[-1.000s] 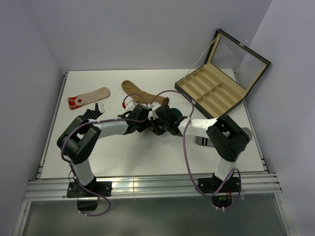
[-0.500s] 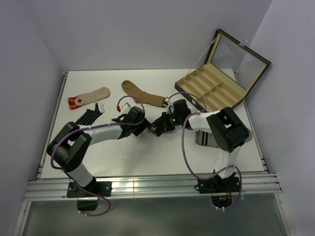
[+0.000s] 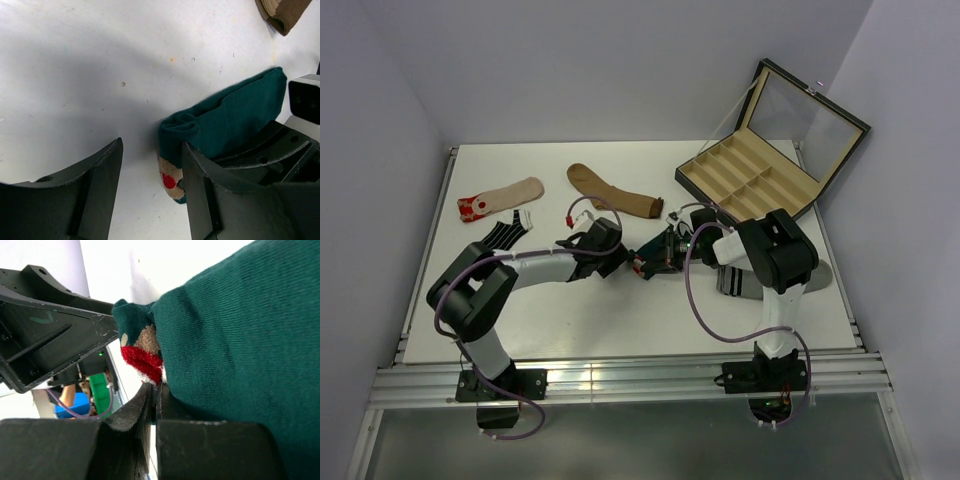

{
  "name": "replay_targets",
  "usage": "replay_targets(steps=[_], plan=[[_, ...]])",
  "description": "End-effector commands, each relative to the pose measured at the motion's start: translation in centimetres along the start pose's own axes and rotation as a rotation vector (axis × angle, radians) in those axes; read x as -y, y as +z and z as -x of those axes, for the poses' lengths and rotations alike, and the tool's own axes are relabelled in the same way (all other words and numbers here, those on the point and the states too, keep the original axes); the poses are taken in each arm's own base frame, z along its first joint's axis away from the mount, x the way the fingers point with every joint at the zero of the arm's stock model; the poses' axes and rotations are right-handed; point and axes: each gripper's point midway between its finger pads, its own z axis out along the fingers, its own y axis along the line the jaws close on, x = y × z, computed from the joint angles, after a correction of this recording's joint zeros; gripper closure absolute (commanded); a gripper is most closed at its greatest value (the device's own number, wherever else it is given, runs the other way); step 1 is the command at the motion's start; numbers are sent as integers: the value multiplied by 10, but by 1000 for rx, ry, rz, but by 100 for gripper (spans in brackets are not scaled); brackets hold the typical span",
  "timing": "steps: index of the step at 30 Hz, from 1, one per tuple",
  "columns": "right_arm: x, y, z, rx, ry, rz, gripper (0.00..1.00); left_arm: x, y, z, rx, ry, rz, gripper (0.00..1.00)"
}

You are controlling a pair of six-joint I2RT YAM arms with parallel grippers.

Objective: Roll the socks
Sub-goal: Roll the sock at the center of the board.

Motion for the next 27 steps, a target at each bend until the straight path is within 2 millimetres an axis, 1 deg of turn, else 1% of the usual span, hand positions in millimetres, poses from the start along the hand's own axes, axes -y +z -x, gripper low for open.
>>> replay_targets(steps=[1, 3, 7, 8, 9, 10, 11, 12, 13, 14, 18, 19, 21, 22, 23, 24, 26, 27], plan=[[50, -1, -26, -25, 156, -144, 100, 27, 3, -1, -6, 18, -73, 45], [52, -1, -26, -22, 165, -147, 100, 30, 4, -3, -12, 31, -77, 45], [55, -1, -25, -21, 175, -151, 100, 28, 8, -10, -31, 46, -69, 46], [55, -1, -26, -23, 177, -152, 100, 30, 8, -9, -31, 42, -73, 45], [56, -2, -25, -19, 179, -154, 100, 26, 7, -10, -31, 38, -67, 45], [55, -2, -24, -17, 174, -154, 100, 27, 2, -7, -19, 33, -75, 43], [55, -2, -25, -18, 176, -157, 100, 37, -1, -2, 3, 23, -122, 42], [56, -2, -25, -16, 174, -161, 100, 33, -3, -2, 10, 20, -121, 41], [56, -3, -24, -13, 171, -165, 100, 38, -7, 3, 29, 16, -139, 39], [56, -3, -23, -11, 168, -167, 100, 39, -8, 4, 35, 23, -145, 39], [55, -4, -22, -5, 162, -171, 100, 43, -4, -1, 10, 36, -148, 39], [54, -4, -21, -2, 158, -173, 100, 39, 1, -4, 1, 37, -133, 40], [55, -5, -21, 1, 156, -177, 100, 41, 5, -7, -10, 48, -129, 42], [54, -5, -20, 2, 153, -179, 100, 35, 10, -11, -21, 60, -102, 44], [55, -5, -21, 1, 153, -180, 100, 33, 11, -11, -22, 69, -91, 45], [54, -5, -20, 5, 152, -182, 100, 35, 12, -11, -20, 73, -88, 49], [54, -6, -18, 11, 145, -189, 100, 27, 18, -16, -33, 87, -53, 54], [54, -6, -17, 14, 135, -193, 100, 23, 19, -18, -43, 91, -38, 59]])
